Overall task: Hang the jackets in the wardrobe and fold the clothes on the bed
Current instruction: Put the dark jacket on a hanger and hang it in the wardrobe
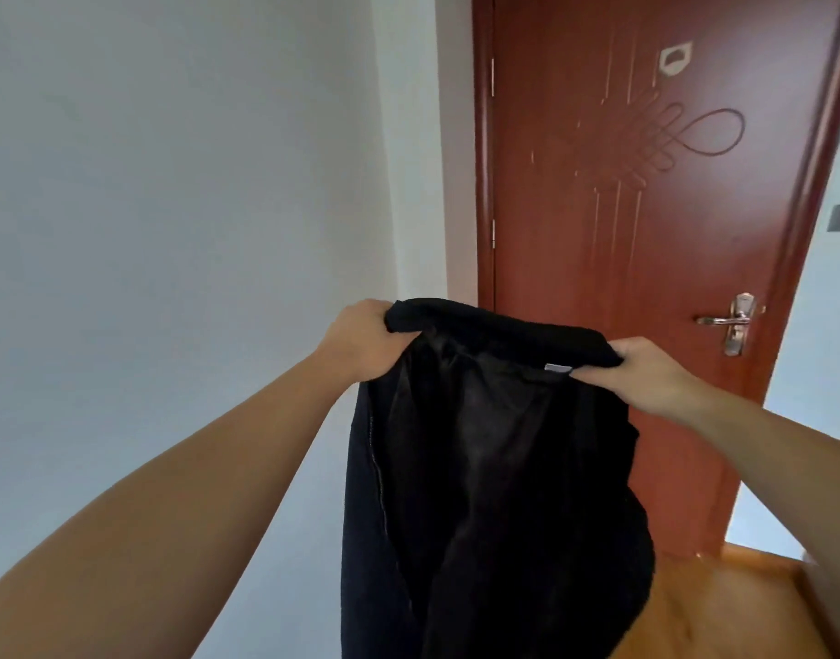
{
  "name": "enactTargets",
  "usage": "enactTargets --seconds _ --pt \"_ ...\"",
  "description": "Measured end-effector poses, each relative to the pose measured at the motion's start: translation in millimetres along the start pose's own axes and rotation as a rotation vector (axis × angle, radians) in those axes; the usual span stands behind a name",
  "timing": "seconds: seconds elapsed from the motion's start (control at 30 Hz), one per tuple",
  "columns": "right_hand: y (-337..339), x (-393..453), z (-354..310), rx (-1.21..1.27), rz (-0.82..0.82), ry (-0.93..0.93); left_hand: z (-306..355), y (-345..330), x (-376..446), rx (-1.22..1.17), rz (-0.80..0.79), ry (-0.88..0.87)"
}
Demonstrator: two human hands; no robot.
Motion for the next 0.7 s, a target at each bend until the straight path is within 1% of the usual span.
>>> enactTargets --seconds 0.07,0.13,0.23,0.3,0.33,0.4,0.47,0.53,0.6,0.7 --pt "9 -9 -9 0.042 -0.043 0.001 -11 -11 8 0.21 -0.086 -0.021" --pt "17 -11 -15 0.095 -0.071 -0.023 -20 -27 13 0.332 -0.148 -0.043" --pt "22 -10 -29 0.232 -0.099 -0.064 -20 -54 12 0.296 -0.225 -0.082" --pt "22 -10 -39 0.303 -0.1 -0.067 -12 -75 9 0.246 -0.31 -0.128" --pt "21 -8 -43 0.322 -0.096 -0.061 -5 -88 5 0.189 -0.366 -0.158" --pt "18 -8 -50 0.341 -0.084 -0.049 13 -115 -7 -0.051 -0.48 -0.184" --pt "18 -9 -51 0.358 -0.085 -0.025 29 -143 -21 -0.329 -0.581 -0.159" --pt "25 -14 -49 0.333 -0.078 -0.002 43 -166 -32 -0.468 -0.681 -0.127" --pt "41 -20 -41 0.312 -0.022 -0.005 53 -173 -33 -0.537 -0.685 -0.113" --pt "71 -33 -18 0.221 0.06 -0.018 72 -158 -18 -0.683 -0.555 -0.103"
Point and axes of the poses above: each hand's wrist, its own x-axis towards the middle knuckle, its own y-axis out of the back of the hand, z = x × y, the point moved 4 cm from there along x, towards the middle knuckle, and after that the axes turned 1 degree about x, right-handed, at the moved point
